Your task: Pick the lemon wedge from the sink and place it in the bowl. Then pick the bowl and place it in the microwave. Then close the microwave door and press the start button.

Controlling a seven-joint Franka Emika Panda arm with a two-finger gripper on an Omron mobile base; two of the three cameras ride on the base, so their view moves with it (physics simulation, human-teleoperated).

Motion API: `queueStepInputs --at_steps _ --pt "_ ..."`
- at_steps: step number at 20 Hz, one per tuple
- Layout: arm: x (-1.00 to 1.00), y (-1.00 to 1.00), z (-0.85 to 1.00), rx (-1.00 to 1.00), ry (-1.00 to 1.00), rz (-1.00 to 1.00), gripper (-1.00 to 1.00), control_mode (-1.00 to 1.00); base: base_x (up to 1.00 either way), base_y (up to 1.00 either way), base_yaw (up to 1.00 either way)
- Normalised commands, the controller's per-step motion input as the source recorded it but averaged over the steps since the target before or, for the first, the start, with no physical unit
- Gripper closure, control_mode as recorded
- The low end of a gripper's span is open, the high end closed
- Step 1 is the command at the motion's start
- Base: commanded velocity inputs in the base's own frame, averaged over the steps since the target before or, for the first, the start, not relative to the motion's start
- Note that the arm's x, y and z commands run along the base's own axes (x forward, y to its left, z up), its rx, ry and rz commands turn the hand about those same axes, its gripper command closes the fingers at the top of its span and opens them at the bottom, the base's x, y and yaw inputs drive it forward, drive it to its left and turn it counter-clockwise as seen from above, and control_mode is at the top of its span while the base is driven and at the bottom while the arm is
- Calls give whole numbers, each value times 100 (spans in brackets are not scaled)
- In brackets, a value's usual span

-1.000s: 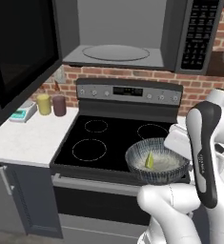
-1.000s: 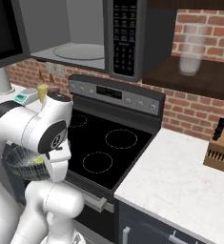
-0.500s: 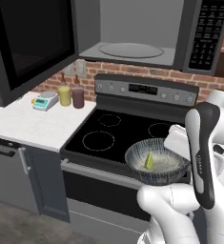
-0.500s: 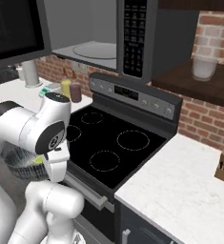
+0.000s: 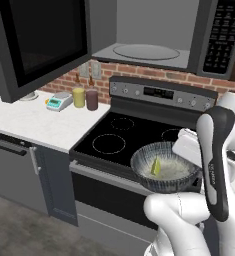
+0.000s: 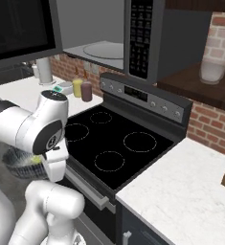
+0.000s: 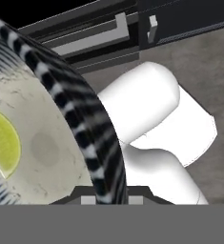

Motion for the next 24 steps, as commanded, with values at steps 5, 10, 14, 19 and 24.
queueStepInputs --at_steps 5,10,14,19,24 --pt "-13 16 73 -4 -26 -7 100 -100 0 0 0" --pt "1 10 65 -2 -28 -17 100 -100 0 0 0" --pt "13 0 42 0 -19 -35 100 -100 0 0 0" --pt "28 0 43 0 -16 -34 100 -100 0 0 0" --pt "30 -1 37 6 -24 -24 100 -100 0 0 0"
